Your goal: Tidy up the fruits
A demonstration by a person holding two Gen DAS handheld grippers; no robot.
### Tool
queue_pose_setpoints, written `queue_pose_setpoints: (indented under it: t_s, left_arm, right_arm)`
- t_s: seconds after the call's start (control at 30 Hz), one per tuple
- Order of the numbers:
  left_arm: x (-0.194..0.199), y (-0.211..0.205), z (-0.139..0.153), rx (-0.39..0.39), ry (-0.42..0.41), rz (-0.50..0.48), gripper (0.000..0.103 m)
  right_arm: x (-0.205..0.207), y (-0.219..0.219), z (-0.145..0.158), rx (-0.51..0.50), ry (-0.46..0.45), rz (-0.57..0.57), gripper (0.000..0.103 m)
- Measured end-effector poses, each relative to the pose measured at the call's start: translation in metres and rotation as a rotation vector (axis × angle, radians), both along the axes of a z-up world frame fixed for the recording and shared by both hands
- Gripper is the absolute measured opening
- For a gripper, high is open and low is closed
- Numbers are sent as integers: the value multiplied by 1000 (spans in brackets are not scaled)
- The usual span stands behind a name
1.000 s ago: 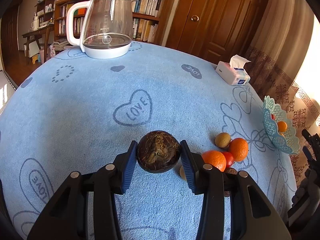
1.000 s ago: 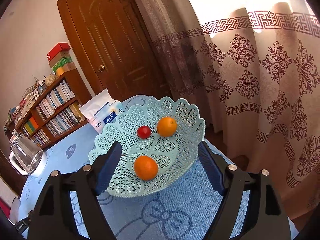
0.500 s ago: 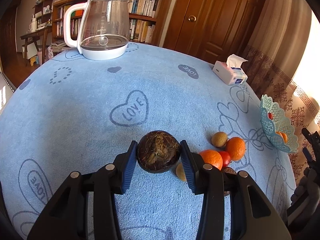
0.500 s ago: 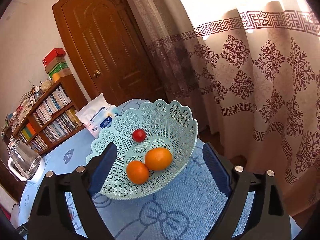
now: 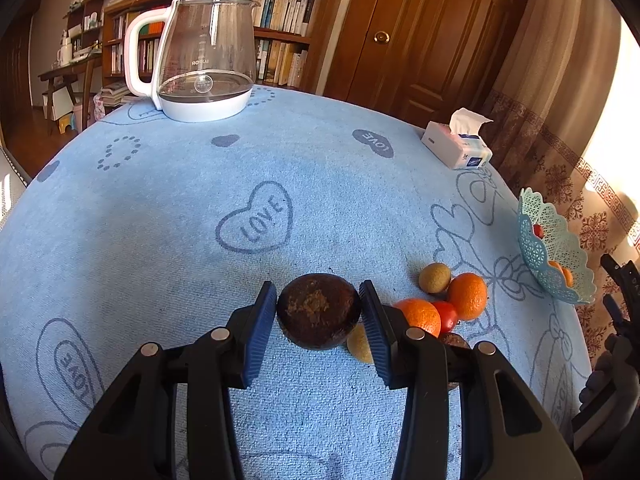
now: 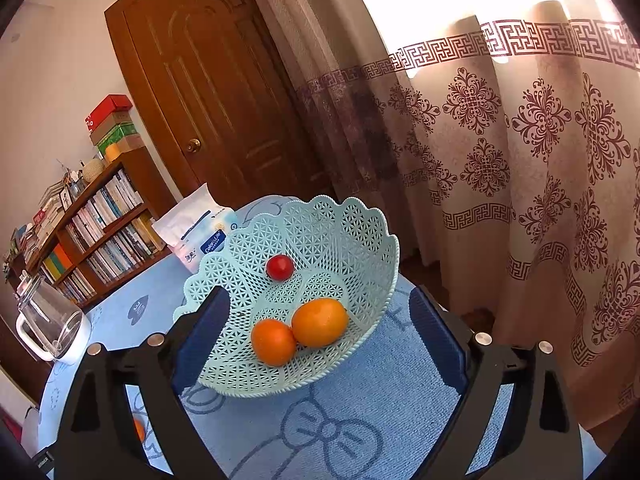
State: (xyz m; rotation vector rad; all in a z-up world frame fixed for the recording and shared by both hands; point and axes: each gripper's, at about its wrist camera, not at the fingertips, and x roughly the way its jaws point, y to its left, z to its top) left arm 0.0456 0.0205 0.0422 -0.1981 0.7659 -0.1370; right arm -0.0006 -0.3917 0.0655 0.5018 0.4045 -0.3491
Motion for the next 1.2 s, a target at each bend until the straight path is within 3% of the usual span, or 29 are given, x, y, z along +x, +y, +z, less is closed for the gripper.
queue_pose_setpoints:
  t_s: [0.23,0.5,0.63,0.8,1.07,1.2]
  left_arm:
    - [-6,-10,9,13,-40,-33,43]
    - [1,12,4,-18,-3,44,45]
    - [2,13,-1,-29,21,37,46]
    - [0,14,-4,-21,26,42,56]
    - [7,-5,-15,41,47,-25,56]
    - [15,-8,-20,29,70,-47,55]
  right_arm:
    - [-1,0,1,-1,-3,-4,92]
    - [0,1,1,2,1,4,92]
    - [0,3,1,-2,2,9,92]
    - [0,3,1,2,3,9,92]
    - [0,4,0,2,4,13,92]
    - [0,4,0,2,2,12,92]
